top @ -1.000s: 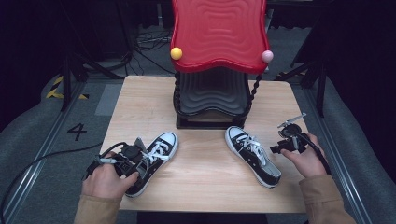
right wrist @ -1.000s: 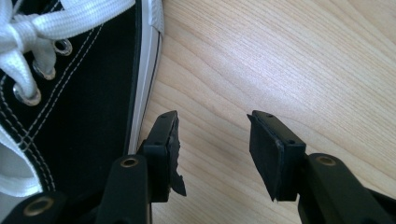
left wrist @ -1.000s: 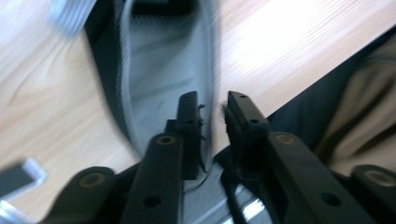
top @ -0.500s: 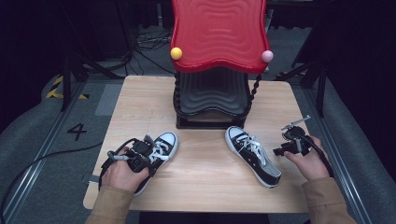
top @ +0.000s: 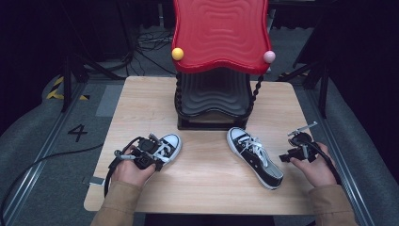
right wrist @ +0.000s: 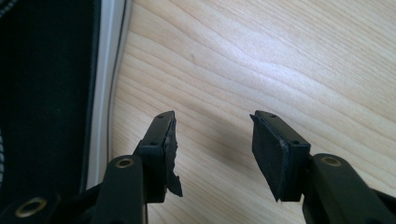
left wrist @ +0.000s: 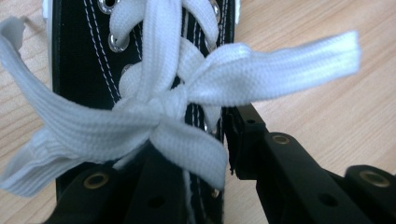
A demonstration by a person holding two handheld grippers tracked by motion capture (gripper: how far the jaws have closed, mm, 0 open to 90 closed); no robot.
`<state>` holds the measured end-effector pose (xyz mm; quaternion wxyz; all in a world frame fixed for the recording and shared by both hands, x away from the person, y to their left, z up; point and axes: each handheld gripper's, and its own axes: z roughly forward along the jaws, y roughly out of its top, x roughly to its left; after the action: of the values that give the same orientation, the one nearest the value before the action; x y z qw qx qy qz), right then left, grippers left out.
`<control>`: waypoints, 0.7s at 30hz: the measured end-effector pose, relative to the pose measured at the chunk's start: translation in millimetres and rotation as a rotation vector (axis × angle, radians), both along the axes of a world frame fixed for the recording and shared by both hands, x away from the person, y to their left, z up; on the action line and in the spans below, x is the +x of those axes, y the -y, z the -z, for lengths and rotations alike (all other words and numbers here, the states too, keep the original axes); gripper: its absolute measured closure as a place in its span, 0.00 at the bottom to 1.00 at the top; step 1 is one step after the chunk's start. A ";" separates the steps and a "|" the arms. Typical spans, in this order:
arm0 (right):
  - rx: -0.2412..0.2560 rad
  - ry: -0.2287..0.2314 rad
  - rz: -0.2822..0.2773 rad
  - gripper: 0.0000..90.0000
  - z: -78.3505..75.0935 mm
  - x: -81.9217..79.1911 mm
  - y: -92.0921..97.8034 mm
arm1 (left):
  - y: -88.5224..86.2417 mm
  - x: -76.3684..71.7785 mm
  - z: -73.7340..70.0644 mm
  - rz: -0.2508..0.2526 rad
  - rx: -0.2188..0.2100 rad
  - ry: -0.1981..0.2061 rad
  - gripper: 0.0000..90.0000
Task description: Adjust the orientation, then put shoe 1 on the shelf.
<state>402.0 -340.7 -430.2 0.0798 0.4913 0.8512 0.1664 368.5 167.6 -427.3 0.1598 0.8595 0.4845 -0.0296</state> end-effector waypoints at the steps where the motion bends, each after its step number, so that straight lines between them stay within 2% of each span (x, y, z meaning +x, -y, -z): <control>1: -0.003 -0.001 0.005 0.56 -0.1 -0.3 1.1 | 2.0 -1.4 0.2 -0.010 0.012 0.007 0.85; 4: -0.002 0.001 0.008 0.56 -0.4 -1.8 2.4 | 8.3 -3.5 0.0 -0.044 0.050 0.013 0.84; 7: -0.006 0.001 0.008 0.56 0.9 -4.3 3.0 | 16.3 -4.0 0.7 -0.065 0.113 0.023 0.82; 9: -0.007 -0.002 0.011 0.56 1.5 -6.3 4.7 | 20.9 -2.5 1.4 -0.042 0.159 0.028 0.81; 11: -0.004 -0.004 0.020 0.56 1.8 -8.5 7.7 | 20.1 0.0 1.4 -0.037 0.146 0.013 0.82; 13: -0.005 -0.003 0.024 0.56 1.9 -9.0 10.4 | 16.3 1.5 1.4 -0.046 0.114 -0.008 0.83; 14: -0.004 -0.002 0.031 0.56 2.1 -9.3 12.1 | 15.7 2.4 1.2 -0.030 0.110 -0.007 0.84; 18: -0.006 -0.005 0.034 0.56 2.9 -11.5 14.3 | 19.8 1.9 -3.9 -0.036 0.087 0.036 0.90; 21: -0.005 -0.002 0.040 0.56 2.9 -13.9 16.5 | 22.3 1.8 -11.8 -0.060 0.023 0.046 0.93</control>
<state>388.1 -357.2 -433.1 0.0835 0.5081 0.8418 0.1622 370.3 145.3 -415.5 0.1620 0.8468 0.5066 0.0007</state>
